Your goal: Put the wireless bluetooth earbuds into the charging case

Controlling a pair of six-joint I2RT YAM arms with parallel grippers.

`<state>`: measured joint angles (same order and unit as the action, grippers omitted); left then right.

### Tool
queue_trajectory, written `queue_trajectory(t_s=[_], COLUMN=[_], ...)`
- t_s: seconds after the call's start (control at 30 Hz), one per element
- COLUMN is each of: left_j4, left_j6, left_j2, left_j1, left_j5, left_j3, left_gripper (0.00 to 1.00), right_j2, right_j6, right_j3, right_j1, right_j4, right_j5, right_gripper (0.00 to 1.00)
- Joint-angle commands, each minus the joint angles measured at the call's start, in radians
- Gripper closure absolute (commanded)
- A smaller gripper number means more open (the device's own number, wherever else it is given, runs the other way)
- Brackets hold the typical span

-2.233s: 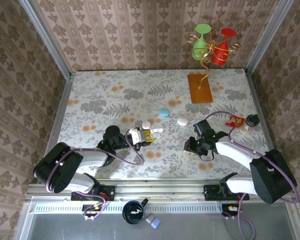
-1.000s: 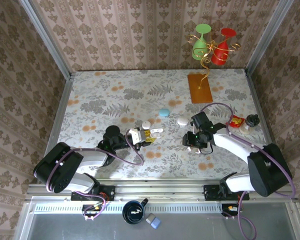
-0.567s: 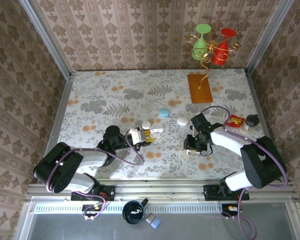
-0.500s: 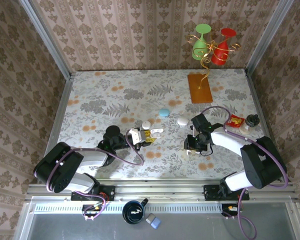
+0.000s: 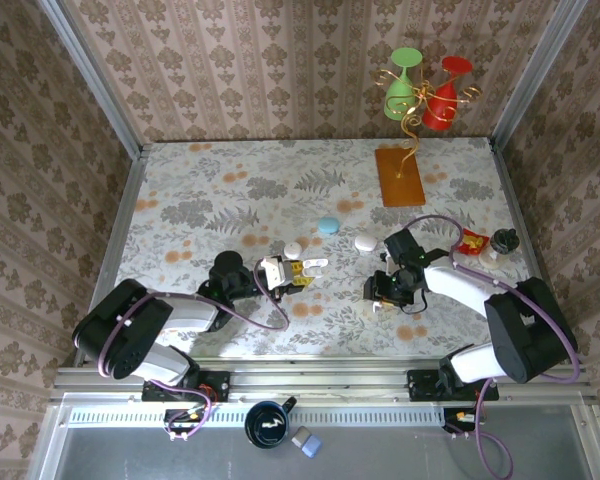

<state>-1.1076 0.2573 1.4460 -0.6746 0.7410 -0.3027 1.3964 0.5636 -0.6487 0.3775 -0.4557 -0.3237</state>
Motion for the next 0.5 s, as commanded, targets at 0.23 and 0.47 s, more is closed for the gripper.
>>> queue_trajectory(t_s=[0.23,0.47], left_j4=[-0.072,-0.072], left_j6=[-0.01,-0.004], left_j2=[0.027,0.02], left_j1=[-0.008,-0.006], left_j5=[0.033,0.027], left_j3=[-0.026,-0.018], left_gripper=[1.0,1.0], right_j2=[-0.087,0.011], right_j6=[0.016,-0.098], right_j3=[0.002,-0.092], right_j1=[0.005,0.007], right_j4=[-0.059,-0.171], right_j5=[0.026,0.019], right_gripper=[0.53,0.55])
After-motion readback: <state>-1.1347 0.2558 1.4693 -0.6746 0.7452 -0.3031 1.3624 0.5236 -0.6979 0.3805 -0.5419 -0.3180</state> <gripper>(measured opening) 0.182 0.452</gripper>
